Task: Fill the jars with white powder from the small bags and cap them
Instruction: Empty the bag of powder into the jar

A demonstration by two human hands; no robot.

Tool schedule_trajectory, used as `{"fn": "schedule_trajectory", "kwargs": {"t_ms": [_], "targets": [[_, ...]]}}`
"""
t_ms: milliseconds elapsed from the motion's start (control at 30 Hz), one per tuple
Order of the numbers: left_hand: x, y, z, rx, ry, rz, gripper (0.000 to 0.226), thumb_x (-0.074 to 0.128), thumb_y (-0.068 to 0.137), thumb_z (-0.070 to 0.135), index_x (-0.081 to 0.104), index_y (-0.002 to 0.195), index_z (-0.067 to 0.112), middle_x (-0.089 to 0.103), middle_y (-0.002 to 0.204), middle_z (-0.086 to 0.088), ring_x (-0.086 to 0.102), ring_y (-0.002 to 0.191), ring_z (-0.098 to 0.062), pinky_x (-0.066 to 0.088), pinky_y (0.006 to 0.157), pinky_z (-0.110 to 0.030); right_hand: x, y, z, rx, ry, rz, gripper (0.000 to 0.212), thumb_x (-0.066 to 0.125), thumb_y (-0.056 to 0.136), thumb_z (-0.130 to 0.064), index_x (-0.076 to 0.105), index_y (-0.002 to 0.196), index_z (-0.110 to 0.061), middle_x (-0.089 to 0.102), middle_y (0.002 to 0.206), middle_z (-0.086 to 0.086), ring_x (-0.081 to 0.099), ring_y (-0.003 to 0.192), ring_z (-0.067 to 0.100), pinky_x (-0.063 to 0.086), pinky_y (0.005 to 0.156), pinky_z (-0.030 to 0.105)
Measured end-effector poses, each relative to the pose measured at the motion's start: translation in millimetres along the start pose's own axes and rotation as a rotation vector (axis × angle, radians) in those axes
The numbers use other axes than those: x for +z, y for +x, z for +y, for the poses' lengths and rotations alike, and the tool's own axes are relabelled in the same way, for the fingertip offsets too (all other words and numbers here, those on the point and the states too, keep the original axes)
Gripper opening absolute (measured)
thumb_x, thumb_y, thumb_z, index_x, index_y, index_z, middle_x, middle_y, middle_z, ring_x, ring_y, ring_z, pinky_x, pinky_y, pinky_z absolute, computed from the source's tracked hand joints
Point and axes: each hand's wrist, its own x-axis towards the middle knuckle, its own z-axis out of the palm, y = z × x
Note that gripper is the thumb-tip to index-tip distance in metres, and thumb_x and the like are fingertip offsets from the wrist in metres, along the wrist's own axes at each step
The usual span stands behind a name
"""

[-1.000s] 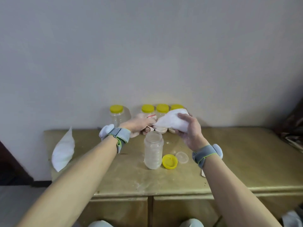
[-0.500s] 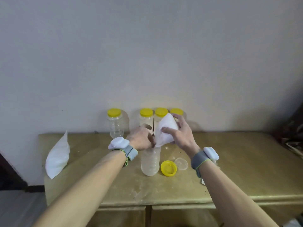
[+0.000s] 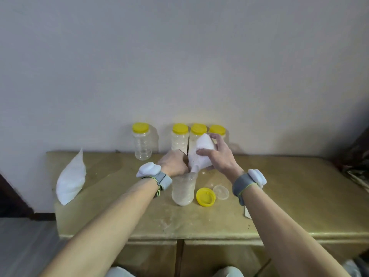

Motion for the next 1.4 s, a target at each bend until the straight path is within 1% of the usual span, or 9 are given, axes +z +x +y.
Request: {"fn": "schedule_trajectory", "kwargs": {"t_ms": [200,267,367,533,700,867,1033,1200,1400], "targets": [[4,-13,-2,-0.077,-0.399,-0.128,0.016,0.058,0.058,0.037,0.066,0.057,0.023,0.062,0.080,0.000,0.053,0.082,-0.021,0.042,0.076,-0.032,2,0,3,0.013,0.001,0.014,0.058,0.079,0.076,-0.023,0.049,0.125,-0.034,0.060,0.115,0.009,0.068,0.087,0.029,0.059,0.053,0.035],[6,-13,-3,-0.037,-0.445,-0.168,0.029,0.064,0.058,0.043,0.075,0.075,0.023,0.070,0.091,-0.001,0.061,0.090,-0.020,0.046,0.086,-0.033,1,1,3,0.015,0.002,0.011,0.057,0.079,0.076,-0.022,0.050,0.123,-0.035,0.060,0.115,0.009,0.068,0.088,0.030,0.059,0.053,0.035],[7,-12,-5,0.006,-0.386,-0.207,0.051,0.073,0.054,0.055,0.077,0.094,0.023,0.075,0.103,-0.002,0.067,0.101,-0.019,0.050,0.093,-0.035,-2,3,2,0.025,0.002,-0.004,0.057,0.077,0.076,-0.022,0.050,0.124,-0.036,0.061,0.116,0.010,0.068,0.090,0.031,0.055,0.052,0.031],[5,-16,-5,-0.002,-0.281,-0.181,0.049,0.068,0.046,0.058,0.069,0.078,0.020,0.061,0.079,0.005,0.058,0.076,-0.016,0.044,0.067,-0.030,-7,-1,3,0.062,0.026,-0.015,0.052,0.073,0.078,-0.015,0.050,0.122,-0.030,0.062,0.112,0.010,0.067,0.087,0.029,0.054,0.052,0.030],[15,-26,-14,0.010,-0.321,-0.128,0.046,0.071,0.051,0.055,0.071,0.084,0.023,0.070,0.090,-0.001,0.066,0.090,-0.021,0.053,0.078,-0.037,-5,-4,-1,0.015,-0.006,-0.018,0.050,0.070,0.076,-0.010,0.049,0.118,-0.027,0.061,0.104,0.010,0.064,0.081,0.029,0.057,0.057,0.035],[15,-31,-10,0.027,-0.275,-0.098,0.065,0.064,0.049,0.068,0.072,0.098,0.027,0.071,0.104,0.002,0.065,0.097,-0.019,0.053,0.089,-0.039,3,-4,-9,-0.057,-0.054,0.021,0.058,0.085,0.072,-0.043,0.048,0.114,-0.029,0.062,0.102,-0.001,0.067,0.086,0.021,0.062,0.063,0.043],[14,-36,-10,0.042,-0.225,-0.087,0.075,0.058,0.052,0.076,0.069,0.107,0.027,0.065,0.112,0.002,0.061,0.102,-0.022,0.051,0.090,-0.038,6,-1,-10,-0.156,-0.149,0.023,0.046,0.079,0.076,-0.021,0.049,0.110,-0.026,0.063,0.098,0.002,0.063,0.083,0.021,0.048,0.050,0.018],[12,-41,-9,0.066,-0.241,-0.087,0.072,0.061,0.061,0.070,0.060,0.122,0.031,0.062,0.123,0.002,0.058,0.111,-0.022,0.047,0.090,-0.035,4,2,-7,-0.173,-0.142,0.054,0.044,0.078,0.070,-0.024,0.049,0.100,-0.035,0.064,0.101,0.002,0.065,0.091,0.026,0.056,0.072,0.035],[15,-45,-8,0.061,-0.242,-0.058,0.076,0.059,0.059,0.075,0.060,0.122,0.031,0.061,0.118,0.004,0.057,0.111,-0.021,0.047,0.090,-0.036,2,-2,-5,-0.203,-0.219,0.046,0.045,0.078,0.071,-0.020,0.050,0.104,-0.031,0.063,0.096,-0.003,0.063,0.090,0.023,0.053,0.073,0.033]]}}
